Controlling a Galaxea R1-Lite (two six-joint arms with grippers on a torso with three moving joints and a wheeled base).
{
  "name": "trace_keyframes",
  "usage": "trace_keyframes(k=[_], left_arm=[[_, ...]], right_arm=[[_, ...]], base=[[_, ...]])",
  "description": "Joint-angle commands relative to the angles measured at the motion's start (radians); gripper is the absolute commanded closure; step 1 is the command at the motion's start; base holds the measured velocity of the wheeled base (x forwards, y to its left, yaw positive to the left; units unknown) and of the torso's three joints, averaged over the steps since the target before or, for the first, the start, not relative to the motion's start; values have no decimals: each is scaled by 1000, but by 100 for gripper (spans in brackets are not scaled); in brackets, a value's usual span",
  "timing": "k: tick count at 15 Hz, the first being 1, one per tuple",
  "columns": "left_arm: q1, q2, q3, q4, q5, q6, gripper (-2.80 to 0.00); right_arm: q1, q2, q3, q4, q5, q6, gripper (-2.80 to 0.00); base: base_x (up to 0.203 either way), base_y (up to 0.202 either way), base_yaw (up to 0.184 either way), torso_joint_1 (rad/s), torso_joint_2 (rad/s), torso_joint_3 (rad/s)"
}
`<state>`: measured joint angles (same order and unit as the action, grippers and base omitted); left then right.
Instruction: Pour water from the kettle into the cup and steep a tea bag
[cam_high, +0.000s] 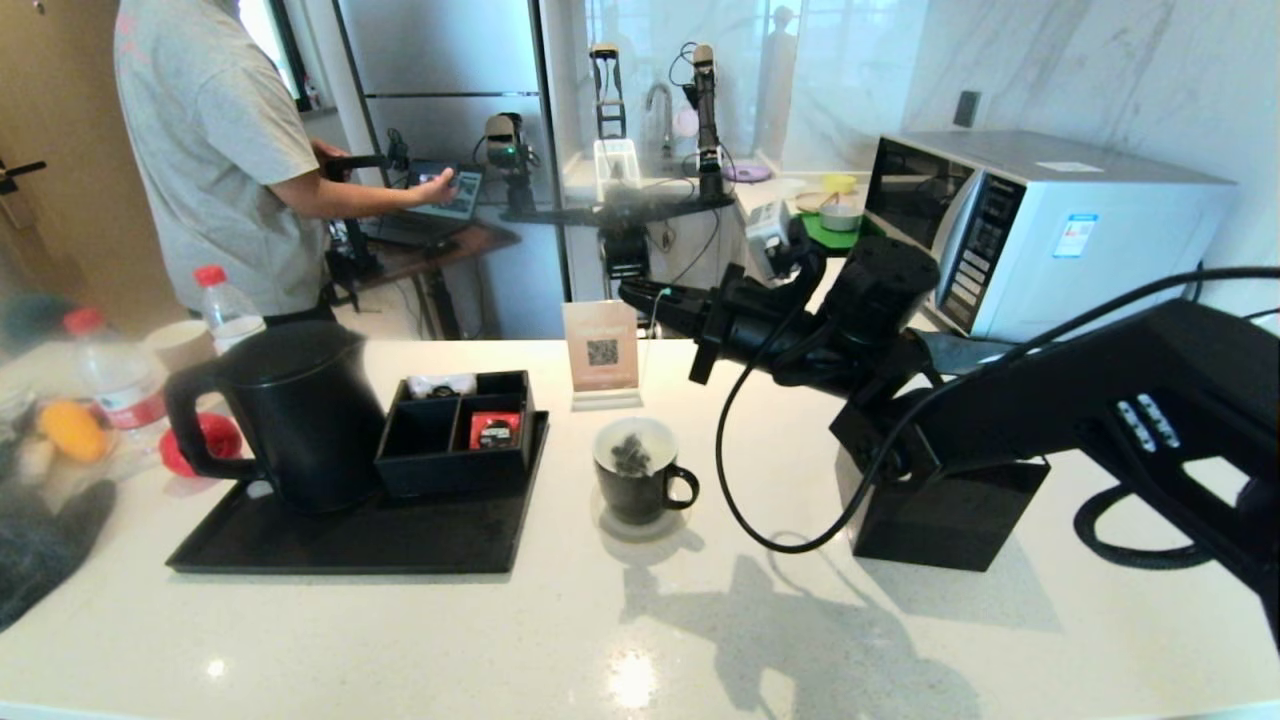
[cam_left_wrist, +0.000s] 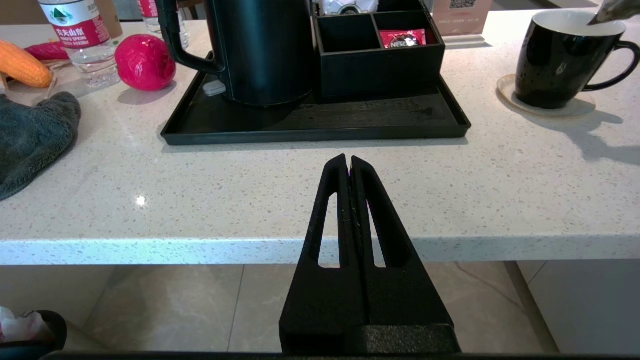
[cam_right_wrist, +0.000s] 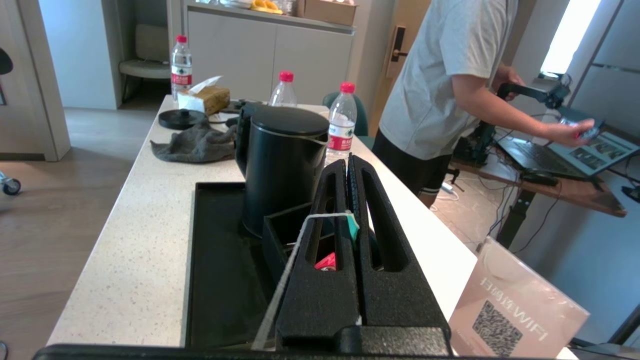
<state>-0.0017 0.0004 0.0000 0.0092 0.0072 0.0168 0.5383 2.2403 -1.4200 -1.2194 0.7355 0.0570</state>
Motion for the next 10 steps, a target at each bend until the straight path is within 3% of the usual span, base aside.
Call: trace_keyframes(k=[1, 10], left_arm=[[0, 0, 0, 0, 0, 0, 0], [0, 0, 0, 0, 0, 0, 0]], right_arm=[[3, 43, -21, -9, 3, 0, 0], [2, 101, -79, -3, -1, 1, 0]], base=[[0, 0, 0, 0, 0, 0], [0, 0, 0, 0, 0, 0]])
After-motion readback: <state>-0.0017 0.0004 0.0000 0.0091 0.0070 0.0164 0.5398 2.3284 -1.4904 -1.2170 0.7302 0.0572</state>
